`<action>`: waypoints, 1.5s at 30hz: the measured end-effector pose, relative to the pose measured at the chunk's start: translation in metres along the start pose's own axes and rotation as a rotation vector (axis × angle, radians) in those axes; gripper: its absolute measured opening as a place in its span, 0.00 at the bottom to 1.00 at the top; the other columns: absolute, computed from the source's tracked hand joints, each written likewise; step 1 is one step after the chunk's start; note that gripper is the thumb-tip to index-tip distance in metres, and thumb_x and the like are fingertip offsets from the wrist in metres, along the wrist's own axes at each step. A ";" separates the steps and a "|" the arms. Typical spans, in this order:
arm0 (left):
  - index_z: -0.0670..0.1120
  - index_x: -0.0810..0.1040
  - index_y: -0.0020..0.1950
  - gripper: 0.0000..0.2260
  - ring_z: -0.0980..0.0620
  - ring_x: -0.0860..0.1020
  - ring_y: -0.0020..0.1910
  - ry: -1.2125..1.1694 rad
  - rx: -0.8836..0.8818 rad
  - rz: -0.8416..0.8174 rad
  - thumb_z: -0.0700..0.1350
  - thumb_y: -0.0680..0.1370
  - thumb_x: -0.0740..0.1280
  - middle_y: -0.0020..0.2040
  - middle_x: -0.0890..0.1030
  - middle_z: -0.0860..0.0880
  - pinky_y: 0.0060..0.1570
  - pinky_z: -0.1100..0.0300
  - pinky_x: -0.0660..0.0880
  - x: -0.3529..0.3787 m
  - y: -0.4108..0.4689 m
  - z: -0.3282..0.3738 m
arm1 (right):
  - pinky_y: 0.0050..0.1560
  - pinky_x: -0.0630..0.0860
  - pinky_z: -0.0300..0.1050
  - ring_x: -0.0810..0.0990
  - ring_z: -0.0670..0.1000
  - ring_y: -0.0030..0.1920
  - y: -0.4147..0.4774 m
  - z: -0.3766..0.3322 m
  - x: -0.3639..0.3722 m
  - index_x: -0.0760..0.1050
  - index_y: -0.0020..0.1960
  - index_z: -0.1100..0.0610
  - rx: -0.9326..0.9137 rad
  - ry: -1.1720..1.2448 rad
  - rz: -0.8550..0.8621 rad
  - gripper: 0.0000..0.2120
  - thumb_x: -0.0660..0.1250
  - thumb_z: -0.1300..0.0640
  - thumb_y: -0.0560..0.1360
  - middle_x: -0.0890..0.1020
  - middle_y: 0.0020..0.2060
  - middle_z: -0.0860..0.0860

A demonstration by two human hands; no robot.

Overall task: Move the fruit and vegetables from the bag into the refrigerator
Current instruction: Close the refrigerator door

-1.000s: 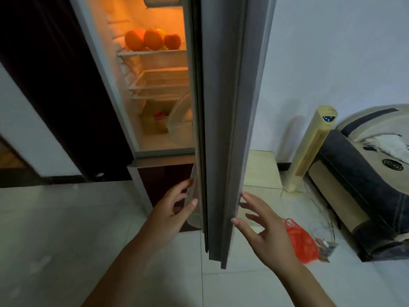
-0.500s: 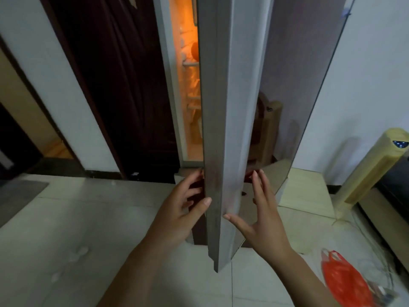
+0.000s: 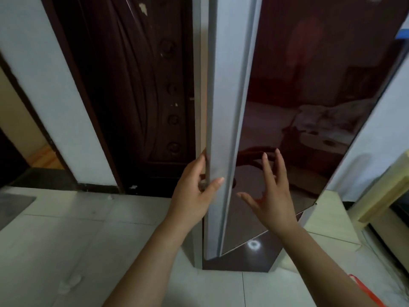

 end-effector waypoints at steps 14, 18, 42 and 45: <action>0.63 0.57 0.70 0.34 0.77 0.71 0.46 0.094 -0.118 0.241 0.50 0.71 0.72 0.50 0.69 0.71 0.40 0.76 0.70 -0.009 0.106 -0.044 | 0.67 0.50 0.69 0.47 0.59 0.75 0.092 0.058 0.053 0.54 0.75 0.48 -0.099 -0.148 0.052 0.46 0.76 0.46 0.64 0.48 0.76 0.53; 0.61 0.60 0.68 0.31 0.77 0.72 0.47 0.099 -0.102 0.320 0.48 0.71 0.73 0.51 0.70 0.70 0.41 0.78 0.71 -0.003 0.131 -0.053 | 0.65 0.45 0.73 0.48 0.61 0.75 0.112 0.082 0.059 0.57 0.73 0.47 -0.111 -0.217 0.091 0.45 0.76 0.44 0.62 0.51 0.75 0.54; 0.60 0.47 0.76 0.38 0.61 0.66 0.68 0.150 -0.063 0.398 0.54 0.73 0.67 0.62 0.64 0.72 0.68 0.50 0.68 0.013 0.210 -0.105 | 0.61 0.41 0.75 0.36 0.56 0.76 0.159 0.122 0.108 0.43 0.76 0.46 -0.183 -0.415 0.094 0.59 0.80 0.46 0.58 0.38 0.76 0.50; 0.59 0.47 0.76 0.38 0.61 0.66 0.68 0.157 -0.068 0.400 0.54 0.73 0.67 0.62 0.65 0.70 0.67 0.50 0.69 0.013 0.210 -0.106 | 0.61 0.41 0.75 0.37 0.57 0.76 0.159 0.124 0.110 0.43 0.76 0.46 -0.194 -0.420 0.104 0.59 0.79 0.46 0.59 0.38 0.76 0.50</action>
Point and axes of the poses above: each hand's wrist, its own y-axis towards the middle knuckle, its own x-axis out of the palm, z = x × y, the point moved 2 cm from there along y, towards the middle knuckle
